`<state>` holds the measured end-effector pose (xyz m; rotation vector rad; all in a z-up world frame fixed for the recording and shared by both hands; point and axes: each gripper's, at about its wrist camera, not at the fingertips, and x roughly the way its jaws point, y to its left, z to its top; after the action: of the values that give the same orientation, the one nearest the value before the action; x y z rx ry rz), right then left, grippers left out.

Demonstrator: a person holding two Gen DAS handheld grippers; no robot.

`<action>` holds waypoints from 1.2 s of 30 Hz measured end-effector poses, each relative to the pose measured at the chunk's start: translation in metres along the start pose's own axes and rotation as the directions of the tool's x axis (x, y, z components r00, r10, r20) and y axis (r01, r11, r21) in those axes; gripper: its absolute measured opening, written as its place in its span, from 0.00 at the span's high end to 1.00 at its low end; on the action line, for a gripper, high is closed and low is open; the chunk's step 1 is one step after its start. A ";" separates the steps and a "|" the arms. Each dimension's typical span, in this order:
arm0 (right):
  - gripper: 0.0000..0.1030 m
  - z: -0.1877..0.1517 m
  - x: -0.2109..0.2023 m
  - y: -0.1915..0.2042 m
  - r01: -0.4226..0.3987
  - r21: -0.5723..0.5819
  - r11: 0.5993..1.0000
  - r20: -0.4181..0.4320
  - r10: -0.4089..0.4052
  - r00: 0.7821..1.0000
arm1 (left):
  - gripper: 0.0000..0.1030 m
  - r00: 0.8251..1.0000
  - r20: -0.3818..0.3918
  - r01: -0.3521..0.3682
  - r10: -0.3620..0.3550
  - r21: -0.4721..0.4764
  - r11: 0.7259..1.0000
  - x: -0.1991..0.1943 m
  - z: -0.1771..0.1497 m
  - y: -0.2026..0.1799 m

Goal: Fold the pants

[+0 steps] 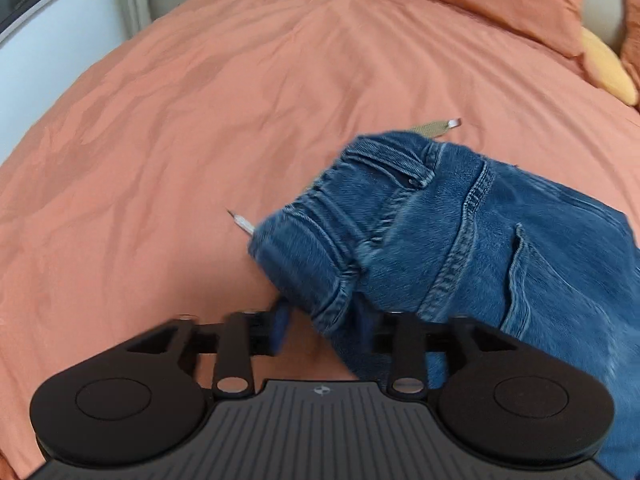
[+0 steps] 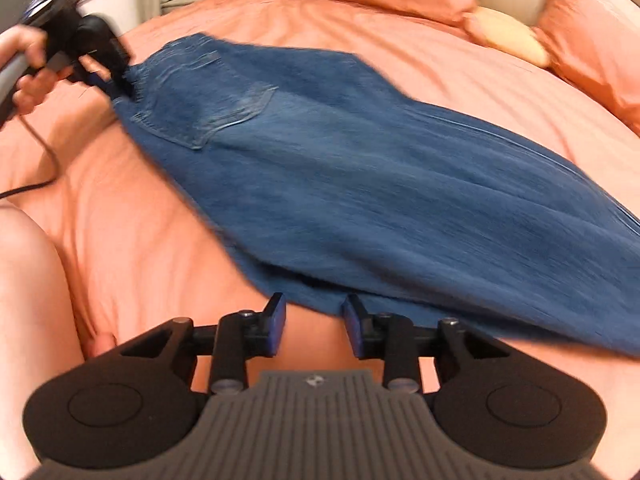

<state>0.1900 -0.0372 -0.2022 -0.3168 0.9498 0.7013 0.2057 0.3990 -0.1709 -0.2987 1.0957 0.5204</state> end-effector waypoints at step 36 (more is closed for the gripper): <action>0.76 -0.004 -0.033 -0.579 0.382 0.737 0.557 -0.197 -0.364 0.911 | 0.23 0.992 -0.104 0.076 -0.075 0.001 0.997 0.078 0.087 -0.057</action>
<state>0.5636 -0.4811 -0.2061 0.2431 1.0726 -0.1509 0.3305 0.4124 -0.2047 -0.3650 1.1812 0.4387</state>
